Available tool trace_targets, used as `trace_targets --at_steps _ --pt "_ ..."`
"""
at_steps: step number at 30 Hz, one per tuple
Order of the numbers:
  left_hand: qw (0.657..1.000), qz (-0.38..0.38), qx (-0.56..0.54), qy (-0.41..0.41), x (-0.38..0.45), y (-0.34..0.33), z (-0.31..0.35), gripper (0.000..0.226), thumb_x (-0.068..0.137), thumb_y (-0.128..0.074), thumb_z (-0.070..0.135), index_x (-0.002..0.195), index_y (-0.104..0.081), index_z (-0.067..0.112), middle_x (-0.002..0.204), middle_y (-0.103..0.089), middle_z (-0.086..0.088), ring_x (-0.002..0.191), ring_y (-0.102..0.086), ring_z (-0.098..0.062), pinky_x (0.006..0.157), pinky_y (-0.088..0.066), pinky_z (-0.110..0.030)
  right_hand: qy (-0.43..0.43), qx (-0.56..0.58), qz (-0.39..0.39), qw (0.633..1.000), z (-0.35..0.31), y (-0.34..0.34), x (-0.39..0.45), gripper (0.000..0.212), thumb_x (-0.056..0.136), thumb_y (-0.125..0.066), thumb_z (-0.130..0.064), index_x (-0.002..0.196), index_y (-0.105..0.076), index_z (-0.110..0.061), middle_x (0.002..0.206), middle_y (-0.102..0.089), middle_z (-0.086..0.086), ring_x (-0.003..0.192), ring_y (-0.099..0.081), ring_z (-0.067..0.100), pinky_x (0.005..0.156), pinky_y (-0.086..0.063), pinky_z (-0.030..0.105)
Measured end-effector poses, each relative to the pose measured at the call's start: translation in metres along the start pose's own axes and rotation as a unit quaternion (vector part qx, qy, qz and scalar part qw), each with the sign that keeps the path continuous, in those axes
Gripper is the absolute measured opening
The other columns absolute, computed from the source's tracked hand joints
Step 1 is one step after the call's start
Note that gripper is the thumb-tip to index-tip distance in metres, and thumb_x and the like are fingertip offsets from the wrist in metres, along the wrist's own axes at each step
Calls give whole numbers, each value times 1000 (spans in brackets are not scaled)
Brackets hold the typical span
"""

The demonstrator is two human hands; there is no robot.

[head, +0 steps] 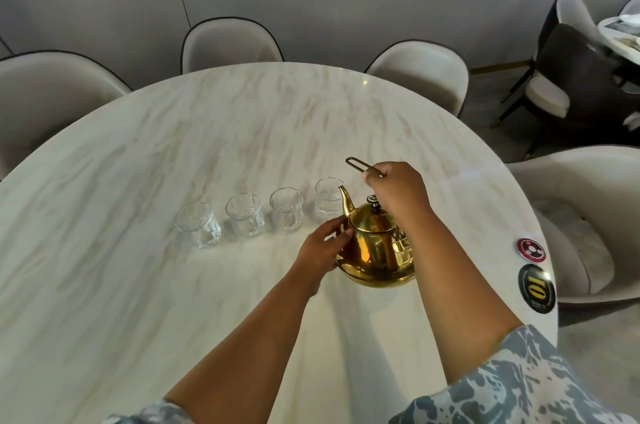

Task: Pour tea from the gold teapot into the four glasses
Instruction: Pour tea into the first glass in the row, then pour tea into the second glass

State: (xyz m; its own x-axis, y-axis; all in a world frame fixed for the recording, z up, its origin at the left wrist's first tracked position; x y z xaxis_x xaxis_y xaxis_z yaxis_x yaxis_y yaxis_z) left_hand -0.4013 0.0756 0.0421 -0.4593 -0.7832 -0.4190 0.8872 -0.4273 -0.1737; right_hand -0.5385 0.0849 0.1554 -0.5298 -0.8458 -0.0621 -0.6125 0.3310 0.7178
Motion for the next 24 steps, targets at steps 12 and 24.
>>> trace_targets --at_steps 12,24 --pt "999 8 -27 -31 -19 22 6 42 87 -72 29 128 -63 24 119 -63 8 97 -62 -4 67 -54 -24 55 51 8 997 -23 -1 -20 28 98 -56 -28 115 -71 -11 109 -72 9 89 -60 18 75 -45 26" --pt "998 45 -36 -28 -36 67 4 41 85 -74 32 124 -65 23 128 -62 -2 108 -61 -13 80 -57 -36 102 -77 -42 991 -64 -36 -24 36 100 -49 -36 121 -68 -15 114 -72 8 104 -66 27 75 -46 28"
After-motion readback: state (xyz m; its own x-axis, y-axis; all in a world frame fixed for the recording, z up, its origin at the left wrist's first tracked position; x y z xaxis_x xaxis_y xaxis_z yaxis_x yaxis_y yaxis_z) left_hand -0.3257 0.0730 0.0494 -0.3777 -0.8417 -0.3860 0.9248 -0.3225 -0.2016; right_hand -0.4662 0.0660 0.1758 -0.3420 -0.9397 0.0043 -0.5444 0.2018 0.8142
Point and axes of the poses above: each hand's wrist, its own x-axis towards the middle knuckle, its own y-axis out of the back of the hand, z = x × y, the point moved 2 cm from there along x, towards the middle knuckle
